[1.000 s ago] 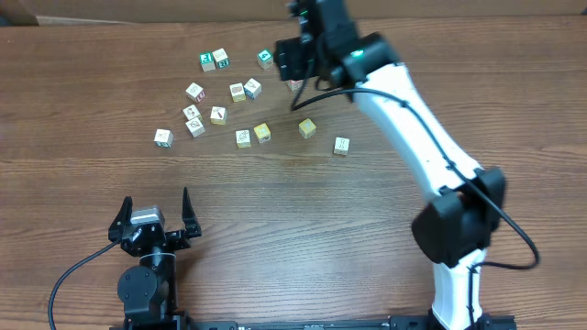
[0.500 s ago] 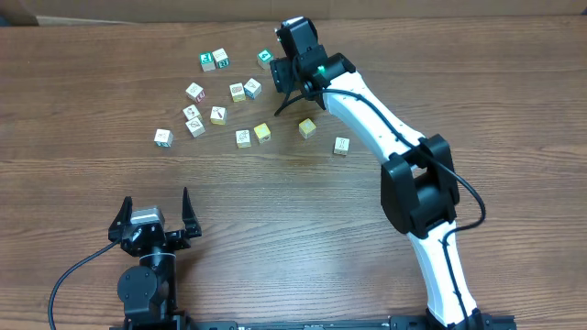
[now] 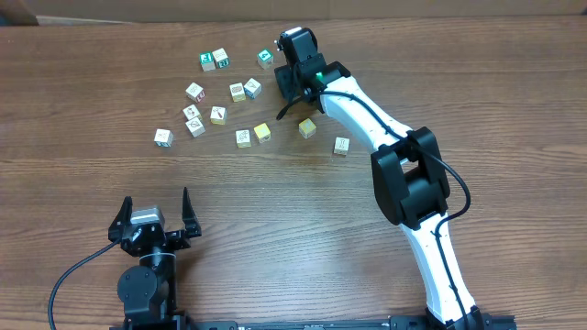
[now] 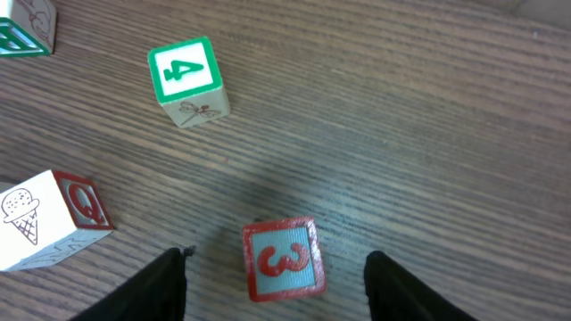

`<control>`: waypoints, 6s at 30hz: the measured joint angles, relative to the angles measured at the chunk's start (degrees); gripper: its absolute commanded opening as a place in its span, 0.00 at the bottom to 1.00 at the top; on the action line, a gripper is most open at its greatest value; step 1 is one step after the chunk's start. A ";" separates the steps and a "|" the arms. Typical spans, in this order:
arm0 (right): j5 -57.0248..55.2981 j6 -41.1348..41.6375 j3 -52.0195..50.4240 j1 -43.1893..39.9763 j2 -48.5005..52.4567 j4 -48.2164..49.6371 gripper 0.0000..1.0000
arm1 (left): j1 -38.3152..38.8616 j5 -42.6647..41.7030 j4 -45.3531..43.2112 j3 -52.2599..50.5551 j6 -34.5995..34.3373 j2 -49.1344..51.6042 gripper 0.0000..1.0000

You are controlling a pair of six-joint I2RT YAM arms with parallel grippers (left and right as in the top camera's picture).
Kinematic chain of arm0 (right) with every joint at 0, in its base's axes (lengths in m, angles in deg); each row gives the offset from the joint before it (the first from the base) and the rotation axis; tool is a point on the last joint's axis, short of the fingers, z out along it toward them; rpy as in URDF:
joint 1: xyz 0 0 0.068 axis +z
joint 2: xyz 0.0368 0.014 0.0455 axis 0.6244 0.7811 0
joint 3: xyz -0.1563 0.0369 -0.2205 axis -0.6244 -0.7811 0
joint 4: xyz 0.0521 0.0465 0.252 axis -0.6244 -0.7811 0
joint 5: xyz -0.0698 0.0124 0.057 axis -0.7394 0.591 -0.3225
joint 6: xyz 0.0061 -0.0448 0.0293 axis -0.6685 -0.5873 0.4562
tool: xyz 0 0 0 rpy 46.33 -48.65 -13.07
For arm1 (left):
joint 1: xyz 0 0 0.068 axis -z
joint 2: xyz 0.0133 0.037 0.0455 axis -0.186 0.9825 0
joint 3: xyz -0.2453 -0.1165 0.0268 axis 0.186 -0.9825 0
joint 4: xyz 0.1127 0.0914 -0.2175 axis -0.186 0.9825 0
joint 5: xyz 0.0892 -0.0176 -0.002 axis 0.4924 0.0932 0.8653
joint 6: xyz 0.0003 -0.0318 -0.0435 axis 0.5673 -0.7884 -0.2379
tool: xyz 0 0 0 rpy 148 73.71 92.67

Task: Form a tower
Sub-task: 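Lower the right gripper over the red 3 block and close on it, then carry the red 3 block toward the front-center of the table, then lower the red 3 block onto the table and open the right gripper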

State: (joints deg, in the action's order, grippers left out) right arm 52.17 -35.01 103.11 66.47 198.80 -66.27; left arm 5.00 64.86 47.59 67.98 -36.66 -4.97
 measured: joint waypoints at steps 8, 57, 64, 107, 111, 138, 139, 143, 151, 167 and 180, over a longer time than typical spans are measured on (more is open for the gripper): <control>1.25 0.04 0.00 -0.87 1.44 1.51 0.58 | 0.00 0.00 0.00 0.00 0.00 0.00 1.00; 1.53 0.22 -0.04 -0.85 2.56 0.90 0.25 | 0.00 0.00 0.00 0.00 0.00 0.00 1.00; 1.53 1.51 -0.52 -0.79 -3.87 -6.73 0.25 | 0.00 0.00 0.00 0.00 0.00 0.00 1.00; 2.10 35.08 -33.44 17.92 -34.47 -20.63 0.21 | 0.00 0.00 -0.02 0.00 0.00 0.00 0.99; -1.01 36.50 -39.47 18.36 -34.47 -12.81 0.21 | 0.00 0.00 -0.02 0.00 0.00 0.00 1.00; -5.01 37.75 -51.91 19.15 -31.58 5.07 0.32 | 0.00 0.00 0.00 0.00 -0.02 0.00 1.00; -4.98 37.75 -51.91 19.15 -31.58 5.05 0.34 | 0.00 0.00 0.00 0.00 0.00 0.00 1.00; -4.96 37.68 -51.93 19.15 -31.43 4.92 0.42 | 0.00 0.00 0.00 0.00 0.00 0.00 0.99; -4.98 37.68 -51.93 19.12 -31.08 6.03 0.43 | 0.00 0.00 0.00 0.00 0.00 0.00 1.00; -6.91 37.66 -51.93 19.15 -31.06 7.02 0.46 | 0.00 0.00 0.00 0.00 0.00 0.00 1.00; -9.07 34.77 -48.87 19.06 -32.37 3.26 0.47 | 0.00 0.00 0.00 0.00 0.00 0.00 0.99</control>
State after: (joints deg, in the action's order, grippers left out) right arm 43.10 -0.24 54.24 85.53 166.43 -63.02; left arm 5.00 64.86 47.59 67.98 -36.66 -4.97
